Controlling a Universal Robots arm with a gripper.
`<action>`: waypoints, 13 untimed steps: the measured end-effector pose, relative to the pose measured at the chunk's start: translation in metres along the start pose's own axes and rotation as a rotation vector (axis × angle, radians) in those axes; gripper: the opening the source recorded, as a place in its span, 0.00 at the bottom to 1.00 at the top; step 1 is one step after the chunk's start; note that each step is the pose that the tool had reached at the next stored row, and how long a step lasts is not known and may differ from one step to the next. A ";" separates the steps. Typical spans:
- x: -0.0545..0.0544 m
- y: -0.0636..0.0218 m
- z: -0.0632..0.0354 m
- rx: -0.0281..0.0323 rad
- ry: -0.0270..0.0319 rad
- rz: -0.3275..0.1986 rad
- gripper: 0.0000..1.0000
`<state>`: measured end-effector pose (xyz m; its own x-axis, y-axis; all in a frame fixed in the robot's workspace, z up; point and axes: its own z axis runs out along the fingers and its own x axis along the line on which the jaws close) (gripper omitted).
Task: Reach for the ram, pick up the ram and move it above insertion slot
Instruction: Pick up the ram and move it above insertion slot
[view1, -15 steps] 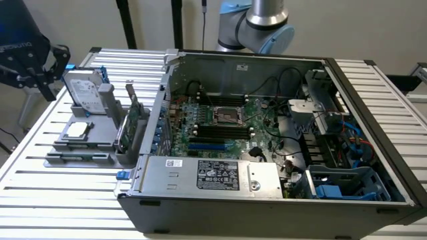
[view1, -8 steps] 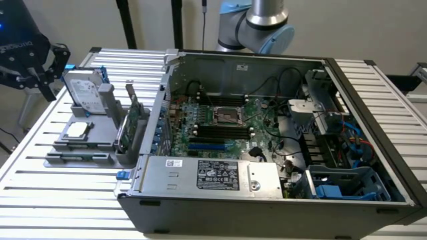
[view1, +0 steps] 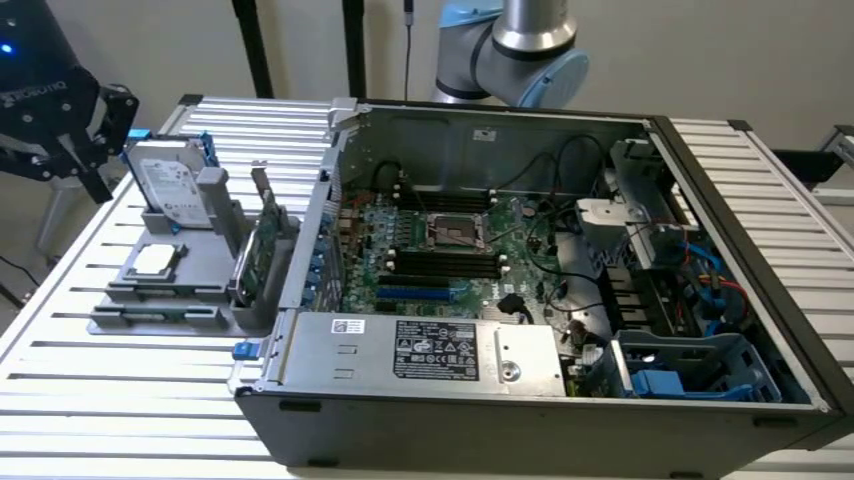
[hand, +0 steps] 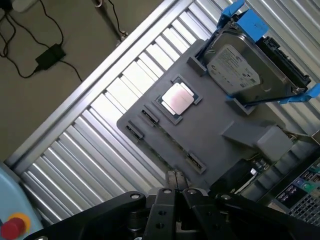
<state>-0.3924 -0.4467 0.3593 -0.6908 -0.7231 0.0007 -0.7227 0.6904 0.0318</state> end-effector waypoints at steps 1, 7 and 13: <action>0.000 0.0000 0.0000 0.0001 0.0005 -0.017 0.11; 0.000 0.0000 0.0000 0.0002 0.0039 -0.126 0.11; 0.000 0.0000 0.0000 0.0002 0.0074 -0.236 0.11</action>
<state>-0.3924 -0.4467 0.3593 -0.5026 -0.8645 0.0006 -0.8640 0.5024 0.0318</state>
